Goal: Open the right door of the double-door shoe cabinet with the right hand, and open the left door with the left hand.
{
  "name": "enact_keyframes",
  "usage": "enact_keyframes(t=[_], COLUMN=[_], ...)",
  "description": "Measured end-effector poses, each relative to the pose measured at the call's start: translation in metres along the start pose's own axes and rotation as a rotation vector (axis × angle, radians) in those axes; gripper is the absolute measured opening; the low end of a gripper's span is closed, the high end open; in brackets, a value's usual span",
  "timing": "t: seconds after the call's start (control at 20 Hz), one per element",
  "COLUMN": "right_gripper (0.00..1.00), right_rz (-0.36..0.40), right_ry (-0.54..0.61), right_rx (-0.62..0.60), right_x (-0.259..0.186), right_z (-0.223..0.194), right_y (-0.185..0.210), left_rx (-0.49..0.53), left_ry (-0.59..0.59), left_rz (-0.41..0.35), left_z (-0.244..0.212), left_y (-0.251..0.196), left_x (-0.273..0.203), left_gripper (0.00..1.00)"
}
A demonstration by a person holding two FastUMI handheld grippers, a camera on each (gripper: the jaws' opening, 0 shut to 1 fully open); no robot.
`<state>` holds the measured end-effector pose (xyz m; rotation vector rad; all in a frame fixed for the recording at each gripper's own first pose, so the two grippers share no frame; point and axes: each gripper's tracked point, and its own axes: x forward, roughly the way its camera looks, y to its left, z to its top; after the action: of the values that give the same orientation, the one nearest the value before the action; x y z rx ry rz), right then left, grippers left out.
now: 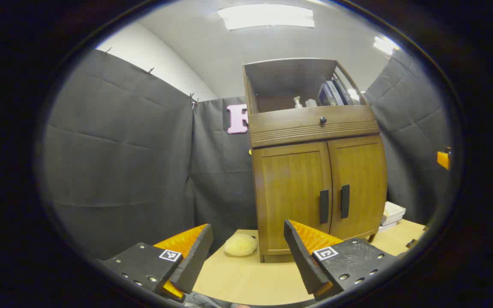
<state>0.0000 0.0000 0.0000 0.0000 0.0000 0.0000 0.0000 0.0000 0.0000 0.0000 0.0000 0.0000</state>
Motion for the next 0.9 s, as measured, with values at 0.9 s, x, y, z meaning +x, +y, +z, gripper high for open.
enact_keyframes(t=[0.9], right_gripper=[0.99], right_rz=[0.022], right_ry=[-0.012], right_rx=[0.005], right_x=[0.01], right_z=[0.0], right_y=[0.017], left_rx=[-0.003], left_ry=[-0.03], left_rz=[-0.015], left_z=[0.005], left_y=[0.001], left_x=[0.002], left_gripper=[0.95])
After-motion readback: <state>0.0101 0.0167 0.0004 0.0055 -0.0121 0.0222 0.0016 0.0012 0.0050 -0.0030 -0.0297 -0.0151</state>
